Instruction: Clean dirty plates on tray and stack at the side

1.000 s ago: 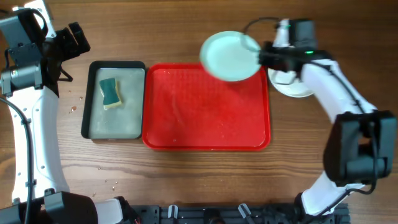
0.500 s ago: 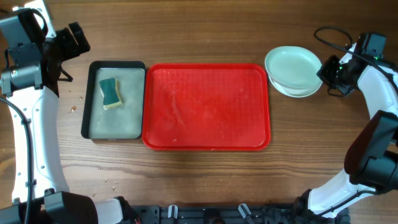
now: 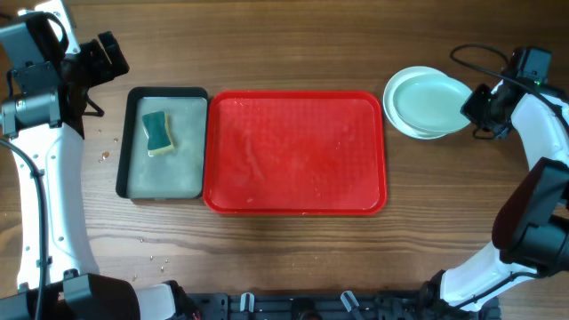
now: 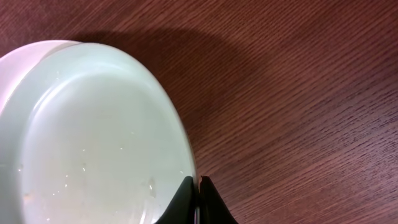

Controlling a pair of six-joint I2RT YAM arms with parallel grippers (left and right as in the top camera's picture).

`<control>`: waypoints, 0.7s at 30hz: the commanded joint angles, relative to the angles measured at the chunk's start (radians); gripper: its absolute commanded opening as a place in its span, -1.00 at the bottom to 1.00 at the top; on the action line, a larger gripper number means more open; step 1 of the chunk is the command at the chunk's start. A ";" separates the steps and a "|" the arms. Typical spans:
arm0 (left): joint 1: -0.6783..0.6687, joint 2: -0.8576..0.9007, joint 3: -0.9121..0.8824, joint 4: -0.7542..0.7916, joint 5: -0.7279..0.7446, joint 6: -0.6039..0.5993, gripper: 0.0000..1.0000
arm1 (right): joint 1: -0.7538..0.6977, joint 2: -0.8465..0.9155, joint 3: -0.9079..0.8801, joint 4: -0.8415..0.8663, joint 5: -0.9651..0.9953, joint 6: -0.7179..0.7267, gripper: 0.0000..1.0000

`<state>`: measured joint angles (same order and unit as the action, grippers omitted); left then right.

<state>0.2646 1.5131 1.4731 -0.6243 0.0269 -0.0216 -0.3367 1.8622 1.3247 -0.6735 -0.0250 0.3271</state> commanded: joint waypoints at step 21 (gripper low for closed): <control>0.003 0.006 0.002 0.003 0.005 -0.013 1.00 | 0.106 0.014 0.008 -0.093 -0.315 -0.238 0.99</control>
<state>0.2646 1.5131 1.4731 -0.6243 0.0269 -0.0216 -0.2333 1.8626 1.3247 -0.8158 -0.3191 0.0040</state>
